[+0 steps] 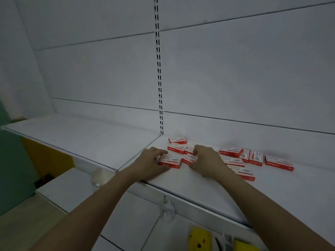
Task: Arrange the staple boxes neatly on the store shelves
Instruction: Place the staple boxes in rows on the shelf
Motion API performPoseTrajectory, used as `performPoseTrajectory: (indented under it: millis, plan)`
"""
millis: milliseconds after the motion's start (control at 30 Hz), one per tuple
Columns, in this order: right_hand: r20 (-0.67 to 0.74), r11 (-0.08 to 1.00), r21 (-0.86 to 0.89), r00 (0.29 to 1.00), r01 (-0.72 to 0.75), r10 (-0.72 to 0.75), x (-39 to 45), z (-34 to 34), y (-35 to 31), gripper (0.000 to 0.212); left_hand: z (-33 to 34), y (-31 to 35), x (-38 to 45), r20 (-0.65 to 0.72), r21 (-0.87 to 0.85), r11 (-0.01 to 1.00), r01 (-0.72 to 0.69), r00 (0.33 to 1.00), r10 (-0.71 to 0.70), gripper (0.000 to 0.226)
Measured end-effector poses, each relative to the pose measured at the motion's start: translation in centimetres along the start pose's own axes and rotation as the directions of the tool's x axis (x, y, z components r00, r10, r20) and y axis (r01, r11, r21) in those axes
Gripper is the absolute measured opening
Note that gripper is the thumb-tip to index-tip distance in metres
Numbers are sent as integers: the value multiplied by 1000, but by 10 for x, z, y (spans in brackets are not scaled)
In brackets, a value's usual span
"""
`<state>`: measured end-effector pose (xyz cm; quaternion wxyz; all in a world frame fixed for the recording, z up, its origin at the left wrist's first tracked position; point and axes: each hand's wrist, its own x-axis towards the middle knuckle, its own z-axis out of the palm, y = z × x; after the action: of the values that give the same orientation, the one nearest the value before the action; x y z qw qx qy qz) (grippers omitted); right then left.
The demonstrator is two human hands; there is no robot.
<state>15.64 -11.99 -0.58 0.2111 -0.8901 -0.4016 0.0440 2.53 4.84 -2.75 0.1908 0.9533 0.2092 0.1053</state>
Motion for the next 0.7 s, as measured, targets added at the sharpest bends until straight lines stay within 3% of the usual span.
performPoseTrajectory:
  millis: [133, 267, 433, 533, 700]
  plan:
    - [-33, 994, 70, 995, -88, 90, 11, 12, -11, 27, -9, -20, 28, 115, -44, 988, -147, 982, 151, 50]
    - [-121, 989, 137, 990, -60, 77, 15, 22, -1, 39, -8, -37, 38, 66, -253, 944, -210, 970, 234, 41]
    - [-169, 964, 265, 985, 18, 28, 11, 18, 1, 29, -9, -56, 44, -118, -677, 713, -180, 984, 137, 33]
    - [-255, 892, 448, 965, 61, 62, 10, 17, -3, 23, -6, -58, 48, -100, -682, 708, -184, 982, 159, 36]
    - [-371, 862, 486, 927, 141, 58, 10, 12, -2, 30, -5, -55, 44, -113, -662, 722, -200, 979, 167, 41]
